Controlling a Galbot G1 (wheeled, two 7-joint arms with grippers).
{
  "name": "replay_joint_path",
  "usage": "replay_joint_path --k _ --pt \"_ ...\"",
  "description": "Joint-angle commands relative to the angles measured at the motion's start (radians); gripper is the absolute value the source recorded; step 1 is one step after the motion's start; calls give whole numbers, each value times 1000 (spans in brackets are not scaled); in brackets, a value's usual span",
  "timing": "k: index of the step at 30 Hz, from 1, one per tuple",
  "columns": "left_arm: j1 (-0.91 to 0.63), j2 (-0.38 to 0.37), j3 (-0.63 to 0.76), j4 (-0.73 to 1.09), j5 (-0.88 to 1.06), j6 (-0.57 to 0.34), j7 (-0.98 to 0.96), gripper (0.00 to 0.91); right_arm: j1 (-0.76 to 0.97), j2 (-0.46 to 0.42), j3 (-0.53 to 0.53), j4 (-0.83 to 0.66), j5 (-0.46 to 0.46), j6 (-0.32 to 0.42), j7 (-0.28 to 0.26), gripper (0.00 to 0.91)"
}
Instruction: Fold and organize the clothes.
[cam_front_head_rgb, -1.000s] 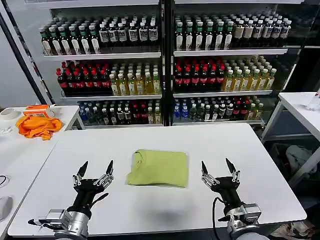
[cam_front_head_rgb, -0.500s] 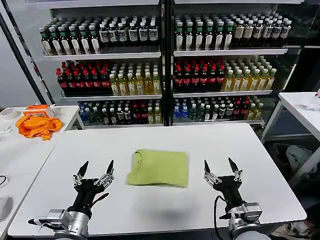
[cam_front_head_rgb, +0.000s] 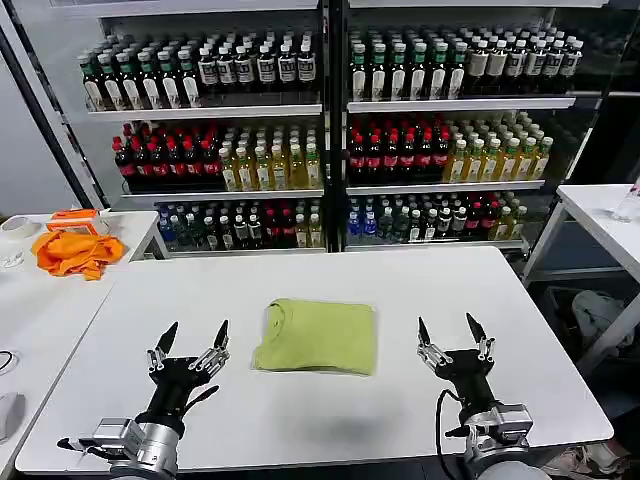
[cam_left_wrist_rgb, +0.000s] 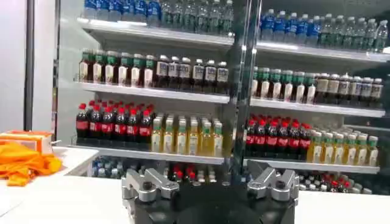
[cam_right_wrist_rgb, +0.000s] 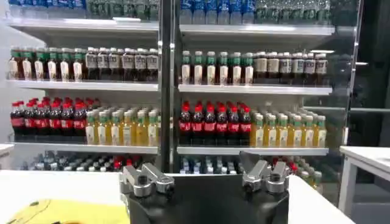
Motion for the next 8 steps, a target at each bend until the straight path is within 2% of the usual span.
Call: replay_joint_path --k 1,4,5,8 --pt "-1 -1 -1 -1 0 0 1 907 -4 -2 4 -2 -13 -1 -3 867" --pt "-2 -2 -1 -2 -1 0 1 907 -2 1 1 -4 -11 -5 -25 856" --pt "-2 -2 -1 -2 -1 0 2 907 -2 2 -1 -4 -8 -4 -27 907" --pt "-2 -3 5 -4 0 3 3 907 -4 5 2 -2 -18 -17 -40 907"
